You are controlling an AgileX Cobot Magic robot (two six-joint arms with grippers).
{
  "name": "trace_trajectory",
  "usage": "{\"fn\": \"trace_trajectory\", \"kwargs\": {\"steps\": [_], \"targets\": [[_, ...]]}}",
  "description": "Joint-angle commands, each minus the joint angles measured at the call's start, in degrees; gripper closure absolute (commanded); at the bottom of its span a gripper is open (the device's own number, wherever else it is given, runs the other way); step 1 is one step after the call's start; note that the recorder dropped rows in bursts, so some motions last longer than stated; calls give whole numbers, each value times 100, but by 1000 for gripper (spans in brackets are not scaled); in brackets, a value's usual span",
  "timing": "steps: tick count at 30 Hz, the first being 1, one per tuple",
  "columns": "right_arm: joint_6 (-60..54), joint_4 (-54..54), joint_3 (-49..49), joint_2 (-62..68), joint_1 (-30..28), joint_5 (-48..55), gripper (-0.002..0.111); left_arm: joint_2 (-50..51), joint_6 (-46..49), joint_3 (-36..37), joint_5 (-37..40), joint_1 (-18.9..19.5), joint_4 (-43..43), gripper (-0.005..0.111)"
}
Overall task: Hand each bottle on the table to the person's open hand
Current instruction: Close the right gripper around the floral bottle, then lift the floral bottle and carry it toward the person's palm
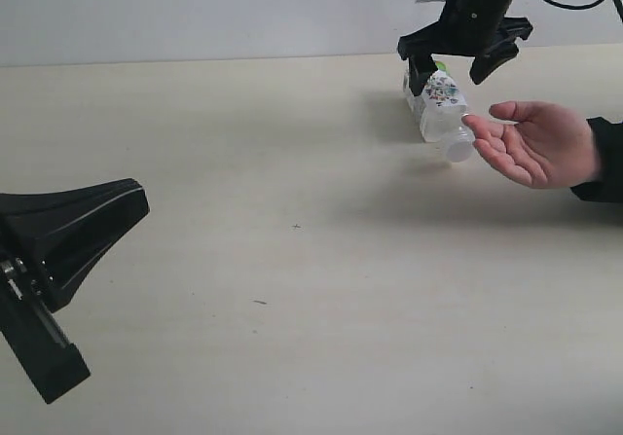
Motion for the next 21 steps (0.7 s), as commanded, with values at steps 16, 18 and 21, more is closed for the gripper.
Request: {"fn": "trace_trajectory", "kwargs": {"steps": [16, 18, 21], "targets": [[155, 15, -55, 442, 9, -339, 32, -37, 0, 25, -40, -35, -56, 106], [185, 15, -55, 451, 9, -297, 42, -37, 0, 25, -40, -35, -56, 106], [413, 15, -55, 451, 9, -234, 64, -37, 0, 25, -40, -35, -56, 106]]}}
